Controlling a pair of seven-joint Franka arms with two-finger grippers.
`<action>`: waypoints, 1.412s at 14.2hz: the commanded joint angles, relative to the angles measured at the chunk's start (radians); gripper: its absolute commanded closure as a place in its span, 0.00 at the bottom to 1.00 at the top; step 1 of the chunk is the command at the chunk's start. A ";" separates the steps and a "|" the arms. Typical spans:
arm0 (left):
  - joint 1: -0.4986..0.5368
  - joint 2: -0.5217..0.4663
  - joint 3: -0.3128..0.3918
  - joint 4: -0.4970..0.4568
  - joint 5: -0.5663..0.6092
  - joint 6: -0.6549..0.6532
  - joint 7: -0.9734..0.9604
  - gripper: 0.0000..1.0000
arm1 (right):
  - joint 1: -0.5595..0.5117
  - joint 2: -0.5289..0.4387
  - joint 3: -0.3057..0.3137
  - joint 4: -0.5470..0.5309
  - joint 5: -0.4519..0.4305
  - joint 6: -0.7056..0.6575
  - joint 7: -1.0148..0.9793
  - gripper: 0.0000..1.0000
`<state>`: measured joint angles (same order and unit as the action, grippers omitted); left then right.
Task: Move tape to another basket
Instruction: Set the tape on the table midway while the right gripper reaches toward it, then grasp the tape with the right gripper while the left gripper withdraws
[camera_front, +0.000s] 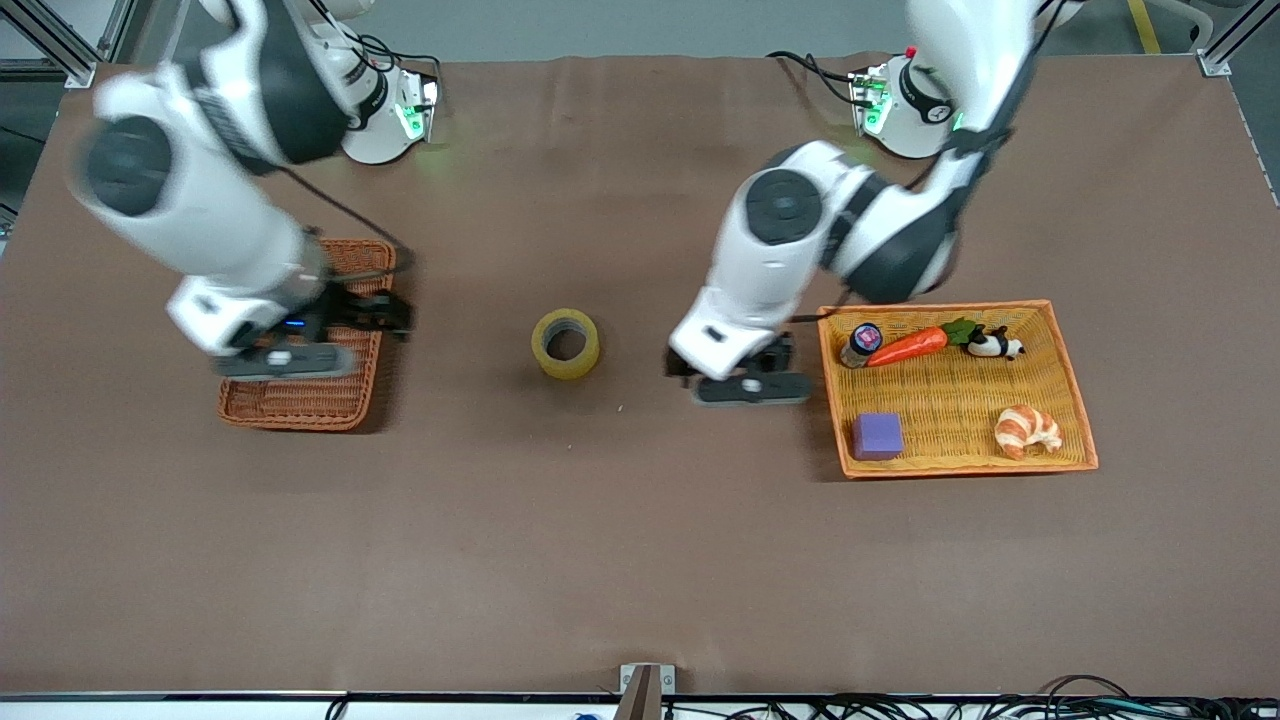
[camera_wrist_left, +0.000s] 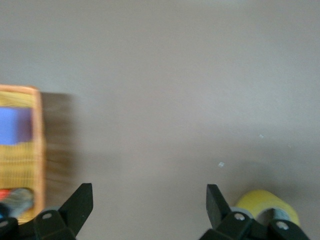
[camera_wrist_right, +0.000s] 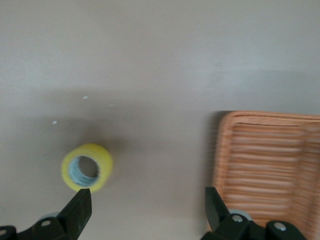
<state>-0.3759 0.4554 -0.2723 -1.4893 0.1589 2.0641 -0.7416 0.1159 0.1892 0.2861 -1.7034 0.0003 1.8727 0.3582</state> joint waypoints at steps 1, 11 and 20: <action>0.086 -0.148 -0.008 -0.109 0.013 -0.051 0.095 0.00 | 0.014 0.016 0.076 -0.131 0.000 0.138 0.067 0.00; 0.288 -0.349 -0.015 -0.118 -0.018 -0.231 0.371 0.00 | 0.151 0.283 0.082 -0.298 -0.281 0.531 0.307 0.00; 0.296 -0.469 0.077 -0.207 -0.172 -0.337 0.485 0.00 | 0.168 0.377 0.082 -0.294 -0.361 0.580 0.334 0.21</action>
<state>-0.0803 0.0331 -0.2371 -1.6435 0.0353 1.7448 -0.2897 0.2816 0.5451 0.3653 -1.9984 -0.3212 2.4395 0.6583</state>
